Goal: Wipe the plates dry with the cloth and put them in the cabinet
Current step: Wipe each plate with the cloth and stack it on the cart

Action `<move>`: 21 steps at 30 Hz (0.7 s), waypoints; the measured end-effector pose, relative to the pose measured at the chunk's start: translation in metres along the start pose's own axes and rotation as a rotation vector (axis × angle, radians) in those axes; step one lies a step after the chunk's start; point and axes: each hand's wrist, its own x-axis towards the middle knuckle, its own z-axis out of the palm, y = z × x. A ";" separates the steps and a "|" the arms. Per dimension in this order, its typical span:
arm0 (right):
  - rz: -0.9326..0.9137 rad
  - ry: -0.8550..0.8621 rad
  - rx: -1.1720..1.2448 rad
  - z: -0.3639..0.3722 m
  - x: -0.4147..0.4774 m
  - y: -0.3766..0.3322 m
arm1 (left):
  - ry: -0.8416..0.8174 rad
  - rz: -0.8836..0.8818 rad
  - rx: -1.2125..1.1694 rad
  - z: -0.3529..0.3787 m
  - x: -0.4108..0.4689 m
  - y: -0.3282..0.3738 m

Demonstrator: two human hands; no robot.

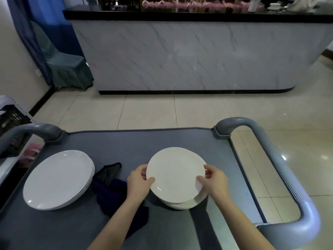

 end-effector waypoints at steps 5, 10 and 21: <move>0.038 -0.162 0.504 0.011 -0.010 -0.017 | 0.051 -0.026 -0.141 -0.029 0.000 -0.002; 0.102 -0.329 0.754 0.047 -0.023 -0.040 | 0.089 0.020 -0.214 -0.060 -0.003 -0.009; 0.103 -0.464 0.787 0.066 -0.012 -0.047 | 0.143 0.087 0.248 -0.131 0.021 -0.060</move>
